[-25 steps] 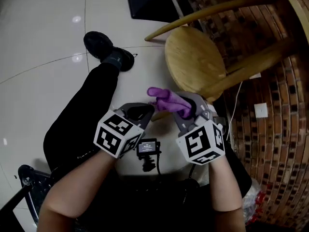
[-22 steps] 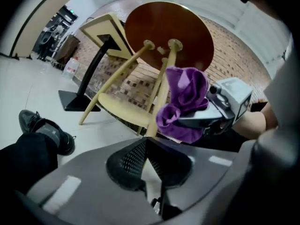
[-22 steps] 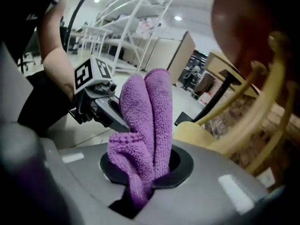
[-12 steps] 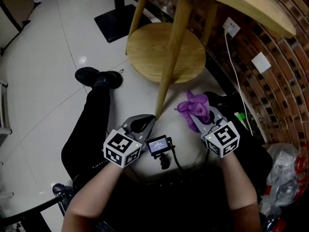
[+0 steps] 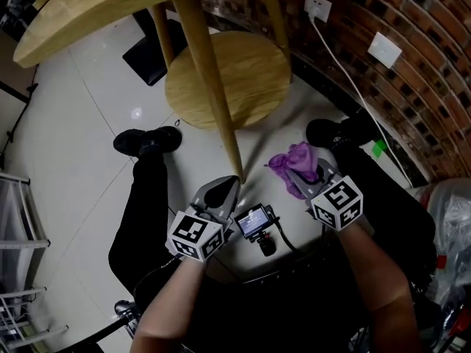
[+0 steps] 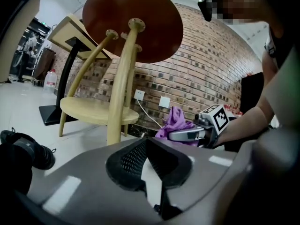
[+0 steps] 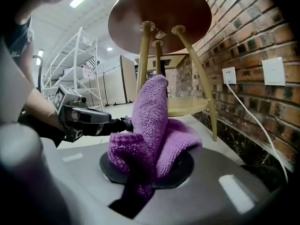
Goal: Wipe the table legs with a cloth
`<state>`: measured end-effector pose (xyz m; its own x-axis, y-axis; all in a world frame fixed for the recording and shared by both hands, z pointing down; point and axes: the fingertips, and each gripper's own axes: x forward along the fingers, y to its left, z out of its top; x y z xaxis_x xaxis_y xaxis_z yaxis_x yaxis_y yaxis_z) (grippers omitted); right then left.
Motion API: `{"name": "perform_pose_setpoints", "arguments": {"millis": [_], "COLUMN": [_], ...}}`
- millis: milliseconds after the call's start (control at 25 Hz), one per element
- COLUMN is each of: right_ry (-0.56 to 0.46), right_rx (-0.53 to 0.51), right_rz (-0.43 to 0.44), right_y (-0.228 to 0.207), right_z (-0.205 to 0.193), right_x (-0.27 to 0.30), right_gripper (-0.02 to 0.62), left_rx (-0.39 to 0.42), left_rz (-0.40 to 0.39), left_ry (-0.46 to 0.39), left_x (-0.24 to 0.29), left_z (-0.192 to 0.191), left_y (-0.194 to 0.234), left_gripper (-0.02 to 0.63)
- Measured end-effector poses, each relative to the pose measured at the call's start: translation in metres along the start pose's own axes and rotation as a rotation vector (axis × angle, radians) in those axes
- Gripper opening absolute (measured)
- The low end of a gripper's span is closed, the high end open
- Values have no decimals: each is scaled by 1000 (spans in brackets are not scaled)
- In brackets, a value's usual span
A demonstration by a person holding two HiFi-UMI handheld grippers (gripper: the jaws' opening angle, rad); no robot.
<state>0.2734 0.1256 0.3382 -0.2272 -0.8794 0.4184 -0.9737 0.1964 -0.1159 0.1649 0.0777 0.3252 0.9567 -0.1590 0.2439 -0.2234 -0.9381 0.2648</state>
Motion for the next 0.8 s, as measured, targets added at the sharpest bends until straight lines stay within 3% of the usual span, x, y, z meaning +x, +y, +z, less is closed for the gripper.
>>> {"name": "perform_pose_setpoints", "arguments": {"millis": [240, 800], "right_ry": [10, 27], "right_rx": [47, 34], "right_rz": [35, 70], "right_y": [5, 24], "right_z": [-10, -19], "right_x": [3, 21], "right_gripper": [58, 60], "left_rx": [11, 6], "left_rz": [28, 3], "left_ry": [49, 6], "left_x": [-6, -9], "left_z": [-17, -17], "left_y": [11, 6], "left_gripper": [12, 12]}}
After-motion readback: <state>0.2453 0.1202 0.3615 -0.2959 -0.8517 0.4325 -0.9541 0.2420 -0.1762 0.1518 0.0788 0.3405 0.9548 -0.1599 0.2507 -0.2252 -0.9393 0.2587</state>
